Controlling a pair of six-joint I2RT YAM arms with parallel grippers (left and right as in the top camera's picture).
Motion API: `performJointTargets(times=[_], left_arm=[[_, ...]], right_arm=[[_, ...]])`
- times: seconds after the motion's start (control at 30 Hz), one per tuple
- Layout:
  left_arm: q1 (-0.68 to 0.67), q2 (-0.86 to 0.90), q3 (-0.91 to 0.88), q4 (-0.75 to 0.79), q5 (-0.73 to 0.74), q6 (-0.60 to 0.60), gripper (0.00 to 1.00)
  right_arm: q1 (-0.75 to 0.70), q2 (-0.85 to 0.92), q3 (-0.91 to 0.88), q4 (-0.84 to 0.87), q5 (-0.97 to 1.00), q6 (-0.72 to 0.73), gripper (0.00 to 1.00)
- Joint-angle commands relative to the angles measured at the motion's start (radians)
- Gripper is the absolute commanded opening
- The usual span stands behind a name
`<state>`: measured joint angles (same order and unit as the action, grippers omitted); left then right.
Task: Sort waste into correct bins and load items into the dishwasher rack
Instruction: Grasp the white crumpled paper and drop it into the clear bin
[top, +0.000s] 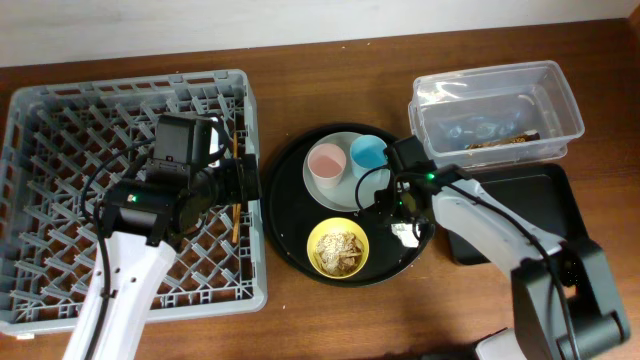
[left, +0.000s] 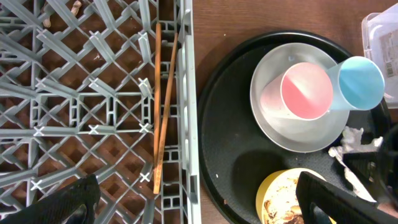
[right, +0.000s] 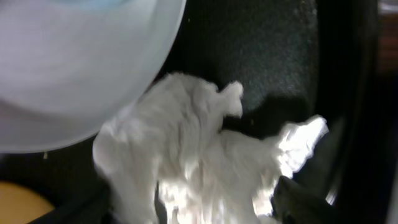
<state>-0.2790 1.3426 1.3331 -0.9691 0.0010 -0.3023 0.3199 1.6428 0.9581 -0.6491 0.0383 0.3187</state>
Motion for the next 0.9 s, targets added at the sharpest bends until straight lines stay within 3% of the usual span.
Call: performJointTargets(times=[0.0, 0.03, 0.07, 0.13, 0.17, 0.27, 0.33, 0.43, 0.6, 0.7, 0.73, 0.77, 0.8, 0.87], left_arm=[[0.000, -0.006, 0.008, 0.002, 0.003, 0.001, 0.99], [0.000, -0.006, 0.008, 0.002, 0.003, 0.001, 0.99], [0.000, -0.006, 0.008, 0.002, 0.003, 0.001, 0.99], [0.000, -0.006, 0.008, 0.002, 0.003, 0.001, 0.99], [0.000, -0.006, 0.008, 0.002, 0.003, 0.001, 0.99], [0.000, -0.006, 0.008, 0.002, 0.003, 0.001, 0.99], [0.000, -0.006, 0.008, 0.002, 0.003, 0.001, 0.99], [0.000, -0.006, 0.008, 0.002, 0.003, 0.001, 0.99], [0.000, -0.006, 0.008, 0.002, 0.003, 0.001, 0.99], [0.000, -0.006, 0.008, 0.002, 0.003, 0.001, 0.99], [0.000, -0.006, 0.008, 0.002, 0.003, 0.001, 0.99], [0.000, -0.006, 0.008, 0.002, 0.003, 0.001, 0.99], [0.000, -0.006, 0.008, 0.002, 0.003, 0.001, 0.99], [0.000, -0.006, 0.008, 0.002, 0.003, 0.001, 0.99]], right_arm=[[0.007, 0.078, -0.007, 0.028, 0.019, 0.012, 0.75], [0.007, 0.109, -0.007, 0.033, 0.019, 0.012, 0.74], [0.007, 0.138, -0.007, 0.034, 0.019, 0.012, 0.65], [0.007, 0.148, -0.005, 0.025, 0.018, 0.012, 0.25], [0.007, 0.134, 0.010, -0.003, 0.019, 0.012, 0.17], [0.006, 0.065, 0.173, -0.200, 0.020, -0.009, 0.04], [0.001, 0.024, 0.355, -0.296, 0.060, -0.015, 0.04], [-0.050, 0.018, 0.538, -0.304, 0.143, -0.014, 0.04], [-0.236, 0.062, 0.559, -0.108, 0.254, 0.016, 0.04], [-0.317, 0.157, 0.552, -0.013, 0.254, 0.016, 0.12], [-0.332, 0.182, 0.552, 0.005, 0.254, 0.016, 0.34], [-0.349, 0.200, 0.552, 0.020, 0.254, 0.015, 0.70], [-0.364, 0.204, 0.552, 0.026, 0.254, 0.000, 0.85], [-0.383, 0.181, 0.575, 0.003, 0.254, -0.026, 0.96]])
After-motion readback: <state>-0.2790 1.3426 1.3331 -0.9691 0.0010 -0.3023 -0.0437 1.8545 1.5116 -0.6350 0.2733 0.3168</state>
